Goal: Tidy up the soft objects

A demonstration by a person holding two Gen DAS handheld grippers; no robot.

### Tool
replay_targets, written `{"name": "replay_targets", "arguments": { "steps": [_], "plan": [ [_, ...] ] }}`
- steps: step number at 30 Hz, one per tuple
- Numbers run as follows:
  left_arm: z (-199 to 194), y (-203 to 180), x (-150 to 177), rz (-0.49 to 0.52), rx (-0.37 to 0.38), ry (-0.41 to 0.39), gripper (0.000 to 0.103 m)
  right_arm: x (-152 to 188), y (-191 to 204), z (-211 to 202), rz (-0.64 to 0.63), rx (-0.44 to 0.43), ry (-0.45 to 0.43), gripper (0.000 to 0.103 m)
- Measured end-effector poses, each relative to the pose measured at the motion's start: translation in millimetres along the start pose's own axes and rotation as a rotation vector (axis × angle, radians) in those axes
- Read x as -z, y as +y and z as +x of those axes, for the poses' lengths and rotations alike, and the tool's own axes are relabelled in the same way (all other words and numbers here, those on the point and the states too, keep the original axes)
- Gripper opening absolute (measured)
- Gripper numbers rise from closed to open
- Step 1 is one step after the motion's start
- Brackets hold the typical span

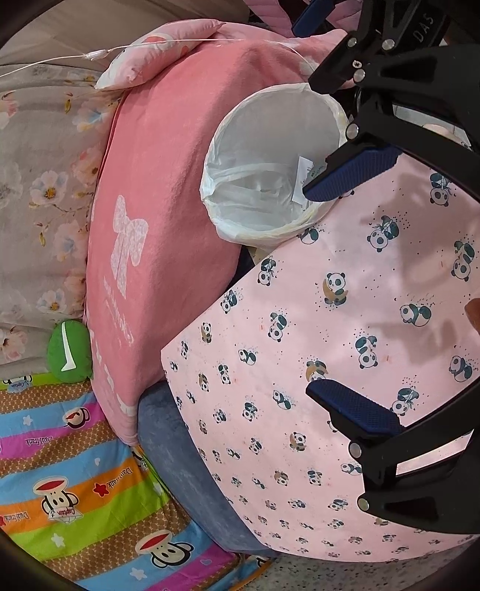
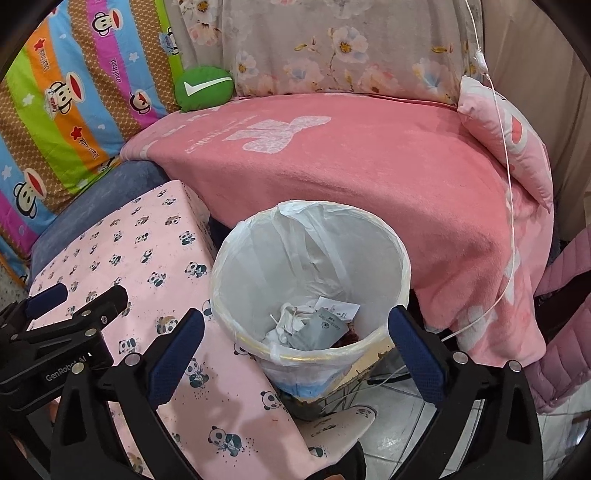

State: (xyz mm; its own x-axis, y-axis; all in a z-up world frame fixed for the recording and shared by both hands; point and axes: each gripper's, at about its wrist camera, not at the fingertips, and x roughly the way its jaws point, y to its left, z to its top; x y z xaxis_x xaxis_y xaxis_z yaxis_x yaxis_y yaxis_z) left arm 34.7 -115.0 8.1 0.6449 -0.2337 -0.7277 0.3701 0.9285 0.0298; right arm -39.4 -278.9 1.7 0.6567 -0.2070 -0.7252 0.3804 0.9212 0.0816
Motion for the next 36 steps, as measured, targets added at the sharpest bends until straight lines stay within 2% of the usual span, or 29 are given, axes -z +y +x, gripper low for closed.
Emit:
{"name": "replay_targets", "arguments": {
  "steps": [9,24,36],
  "plan": [
    [-0.8,-5.6,1.7,0.009,-0.025,-0.003,0.095,3.9,-0.2,-1.5,0.003,-0.001,0.007,0.098],
    [4.3,-10.2,2.8,-0.005,-0.002,0.029,0.095,10.4,-2.5,2.0,0.007,-0.002,0.025,0.098],
    [7.4,-12.3,3.6,-0.003,-0.014,0.034,0.095,12.5,-6.4,7.0,0.012,0.003,0.033,0.098]
  ]
}}
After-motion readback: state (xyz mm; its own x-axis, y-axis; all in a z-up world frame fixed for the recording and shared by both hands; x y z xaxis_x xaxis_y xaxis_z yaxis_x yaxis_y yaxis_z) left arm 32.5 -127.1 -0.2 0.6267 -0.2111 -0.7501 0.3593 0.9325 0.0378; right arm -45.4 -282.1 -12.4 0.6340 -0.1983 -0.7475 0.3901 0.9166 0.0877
